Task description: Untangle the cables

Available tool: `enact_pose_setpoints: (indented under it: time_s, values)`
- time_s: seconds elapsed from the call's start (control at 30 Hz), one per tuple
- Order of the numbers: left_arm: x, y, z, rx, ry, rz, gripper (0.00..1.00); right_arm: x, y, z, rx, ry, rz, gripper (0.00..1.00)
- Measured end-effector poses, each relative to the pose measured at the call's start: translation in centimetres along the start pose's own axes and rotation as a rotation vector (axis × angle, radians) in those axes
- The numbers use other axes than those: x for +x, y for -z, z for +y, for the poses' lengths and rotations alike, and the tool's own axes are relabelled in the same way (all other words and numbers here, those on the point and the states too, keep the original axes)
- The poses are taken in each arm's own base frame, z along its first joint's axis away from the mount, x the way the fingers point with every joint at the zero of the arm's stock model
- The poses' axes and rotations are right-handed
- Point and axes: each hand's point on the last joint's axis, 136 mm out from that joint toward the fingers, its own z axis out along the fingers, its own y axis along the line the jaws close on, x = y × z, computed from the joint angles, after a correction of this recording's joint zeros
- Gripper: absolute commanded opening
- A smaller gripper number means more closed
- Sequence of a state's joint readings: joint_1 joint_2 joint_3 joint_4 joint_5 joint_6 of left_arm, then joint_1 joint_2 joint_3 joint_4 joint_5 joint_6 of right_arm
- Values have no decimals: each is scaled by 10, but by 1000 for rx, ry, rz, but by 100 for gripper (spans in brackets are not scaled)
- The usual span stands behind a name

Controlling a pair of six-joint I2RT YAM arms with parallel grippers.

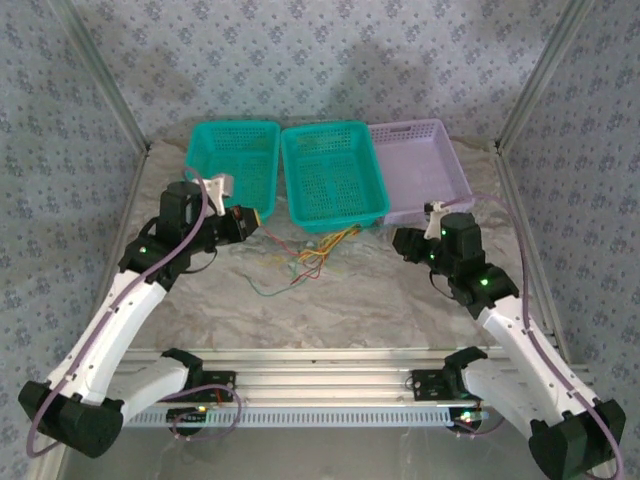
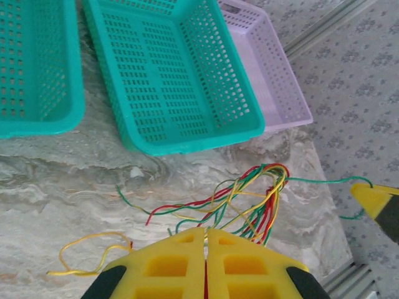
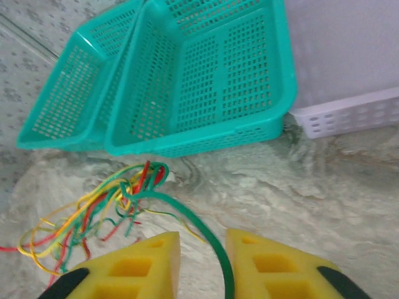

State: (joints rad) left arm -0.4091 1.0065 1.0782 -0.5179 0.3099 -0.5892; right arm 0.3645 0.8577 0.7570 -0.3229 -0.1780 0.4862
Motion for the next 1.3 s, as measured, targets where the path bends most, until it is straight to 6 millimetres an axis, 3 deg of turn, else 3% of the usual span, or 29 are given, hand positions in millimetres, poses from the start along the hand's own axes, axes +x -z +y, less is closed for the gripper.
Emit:
enact_pose_setpoints:
  time_s: [0.13, 0.2, 0.4, 0.63, 0.8, 0.9, 0.97, 1.1, 1.3]
  values:
    - [8, -7, -11, 37, -2, 35, 0, 9, -10, 8, -29, 11, 44, 72]
    - [11, -10, -16, 50, -11, 47, 0, 11, -11, 10, -36, 20, 51, 76]
    - [13, -11, -29, 80, -70, 57, 0, 11, -16, 12, -22, 24, 77, 75]
    - [28, -18, -38, 91, -202, 96, 0, 13, -25, -1, 80, 19, 120, 75]
    - [34, -29, -33, 53, -264, 116, 0, 8, -21, 9, 49, 26, 121, 79]
    - [39, -38, -23, 11, -279, 141, 0, 6, -30, 22, 29, 61, 166, 78]
    - [41, -43, -17, -17, -279, 153, 0, 14, -39, 27, 9, 70, 207, 73]
    - [39, -50, -7, -74, -277, 150, 0, 43, -52, 30, -17, 92, 295, 73]
    - [34, -51, -4, -100, -275, 138, 0, 80, -73, 52, -89, 142, 397, 73]
